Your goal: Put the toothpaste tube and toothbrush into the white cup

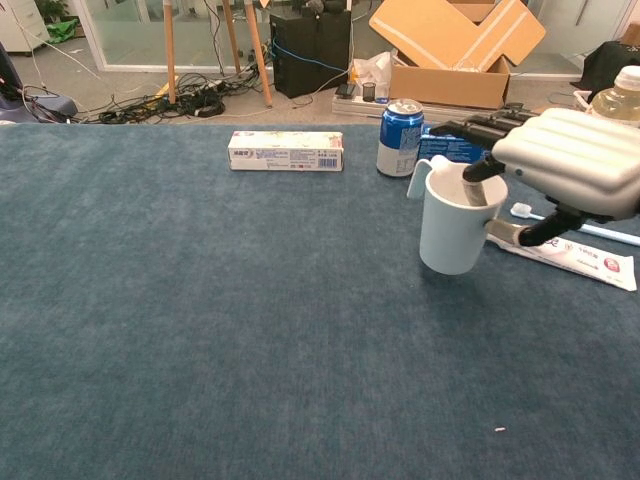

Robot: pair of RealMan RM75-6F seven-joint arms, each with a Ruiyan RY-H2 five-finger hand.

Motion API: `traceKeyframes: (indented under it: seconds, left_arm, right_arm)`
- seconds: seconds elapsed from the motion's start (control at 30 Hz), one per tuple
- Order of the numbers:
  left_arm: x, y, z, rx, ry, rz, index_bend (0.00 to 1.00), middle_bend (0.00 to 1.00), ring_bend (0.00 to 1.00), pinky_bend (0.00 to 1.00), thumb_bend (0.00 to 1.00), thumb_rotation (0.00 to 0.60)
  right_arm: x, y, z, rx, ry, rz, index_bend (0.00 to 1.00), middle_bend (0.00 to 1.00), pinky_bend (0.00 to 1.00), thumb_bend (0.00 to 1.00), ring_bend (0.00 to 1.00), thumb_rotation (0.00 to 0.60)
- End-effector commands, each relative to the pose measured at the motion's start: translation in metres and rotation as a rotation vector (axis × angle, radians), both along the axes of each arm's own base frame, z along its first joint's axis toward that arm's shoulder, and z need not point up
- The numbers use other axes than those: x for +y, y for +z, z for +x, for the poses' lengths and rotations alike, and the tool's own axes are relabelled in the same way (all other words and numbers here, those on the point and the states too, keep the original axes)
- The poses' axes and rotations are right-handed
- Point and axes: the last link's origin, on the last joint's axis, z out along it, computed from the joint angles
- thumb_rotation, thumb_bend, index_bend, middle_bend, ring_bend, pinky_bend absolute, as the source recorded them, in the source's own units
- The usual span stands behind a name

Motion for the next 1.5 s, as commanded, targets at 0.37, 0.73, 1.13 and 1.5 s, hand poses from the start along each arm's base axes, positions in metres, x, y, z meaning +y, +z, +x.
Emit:
traceKeyframes:
  seconds: [0.37,0.73,1.13,1.5]
  left_arm:
    - [0.0,-0.002,0.0,0.01,-0.001,-0.005,0.62,0.15,0.11,0.15,0.0,0.6]
    - [0.0,-0.003,0.001,0.011,-0.002,-0.006,0.62,0.15,0.12,0.15,0.0,0.6]
    - [0.0,-0.004,0.001,0.012,-0.001,-0.009,0.62,0.15,0.12,0.15,0.0,0.6]
    - [0.0,-0.004,0.001,0.014,0.0,-0.011,0.62,0.15,0.12,0.15,0.0,0.6]
  right_arm:
    - [0.041,0.016,-0.044,-0.007,0.006,0.004,0.64,0.0,0.11,0.32,0.0,0.6]
    - [0.055,0.017,-0.065,-0.011,0.002,0.001,0.64,0.0,0.11,0.32,0.0,0.6]
    - [0.057,0.01,-0.08,-0.008,-0.019,0.016,0.63,0.0,0.11,0.3,0.0,0.6]
    - [0.065,0.018,-0.082,-0.019,-0.035,0.017,0.35,0.0,0.09,0.2,0.0,0.6]
